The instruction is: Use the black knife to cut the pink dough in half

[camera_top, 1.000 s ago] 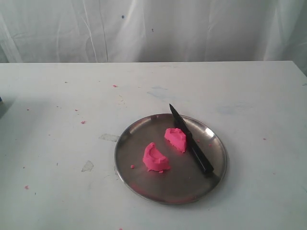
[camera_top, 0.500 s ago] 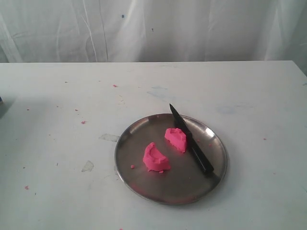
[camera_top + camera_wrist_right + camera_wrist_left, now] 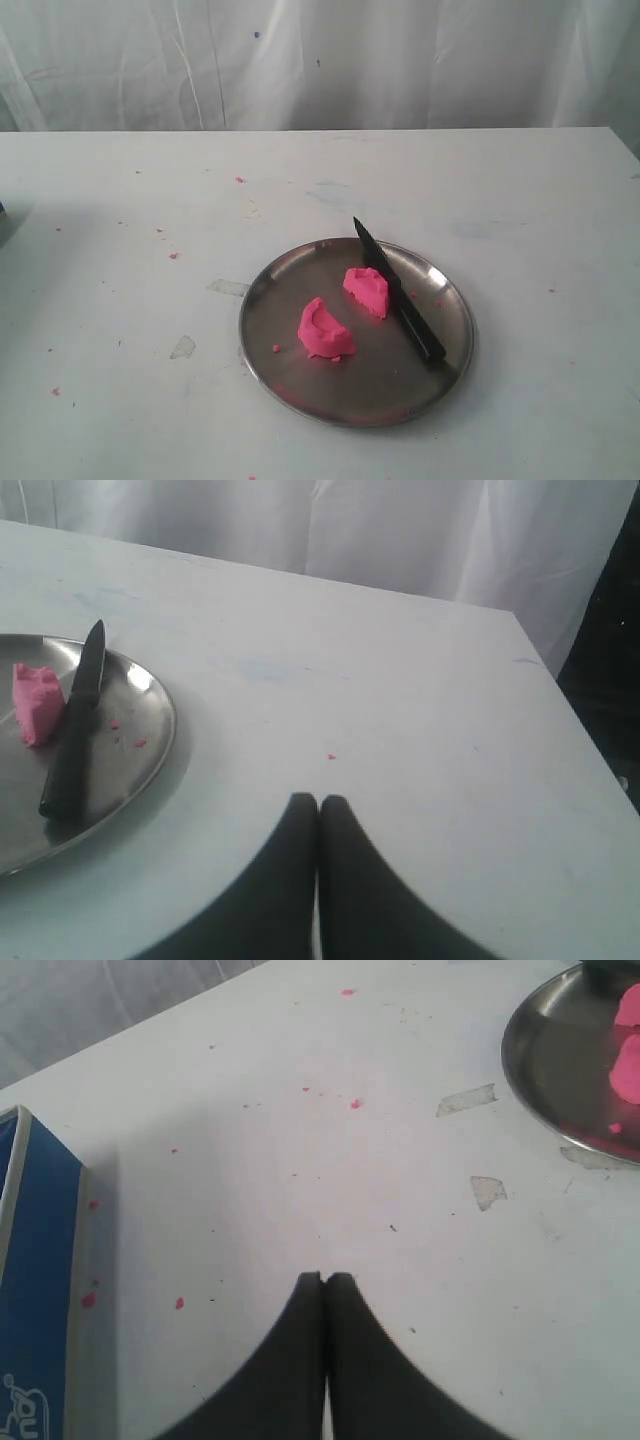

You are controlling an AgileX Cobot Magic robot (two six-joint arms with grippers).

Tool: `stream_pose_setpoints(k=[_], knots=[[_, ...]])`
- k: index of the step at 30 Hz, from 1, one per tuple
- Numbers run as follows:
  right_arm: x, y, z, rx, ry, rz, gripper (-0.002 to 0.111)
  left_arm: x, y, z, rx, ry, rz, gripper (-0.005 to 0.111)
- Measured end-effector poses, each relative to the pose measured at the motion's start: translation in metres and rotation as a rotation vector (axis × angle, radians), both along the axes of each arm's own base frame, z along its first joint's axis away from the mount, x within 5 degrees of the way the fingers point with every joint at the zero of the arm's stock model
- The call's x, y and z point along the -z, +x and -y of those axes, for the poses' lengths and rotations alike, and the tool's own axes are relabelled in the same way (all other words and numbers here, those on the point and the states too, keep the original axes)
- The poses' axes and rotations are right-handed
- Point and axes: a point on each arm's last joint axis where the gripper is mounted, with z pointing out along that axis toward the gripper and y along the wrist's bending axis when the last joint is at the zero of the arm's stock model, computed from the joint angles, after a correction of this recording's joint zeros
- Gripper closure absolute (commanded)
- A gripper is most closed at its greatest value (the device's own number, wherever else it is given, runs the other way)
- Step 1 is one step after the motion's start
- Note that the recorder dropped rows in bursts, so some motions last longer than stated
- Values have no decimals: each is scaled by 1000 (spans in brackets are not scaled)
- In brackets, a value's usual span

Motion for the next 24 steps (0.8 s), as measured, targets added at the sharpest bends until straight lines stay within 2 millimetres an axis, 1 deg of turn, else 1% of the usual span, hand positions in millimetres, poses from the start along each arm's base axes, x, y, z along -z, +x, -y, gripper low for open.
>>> stream_pose_setpoints(k=[17, 19, 22, 24], knots=[[0, 0, 0, 2, 7, -2, 108, 0, 0, 0, 0, 0, 0, 107], [0, 0, 0, 2, 7, -2, 108, -2, -3, -1, -5, -3, 24, 107], [0, 0, 0, 3, 7, -3, 108, -7, -14, -8, -116, -8, 110, 107], [0, 0, 0, 3, 5, -2, 108, -9, -20, -10, -154, -7, 156, 107]])
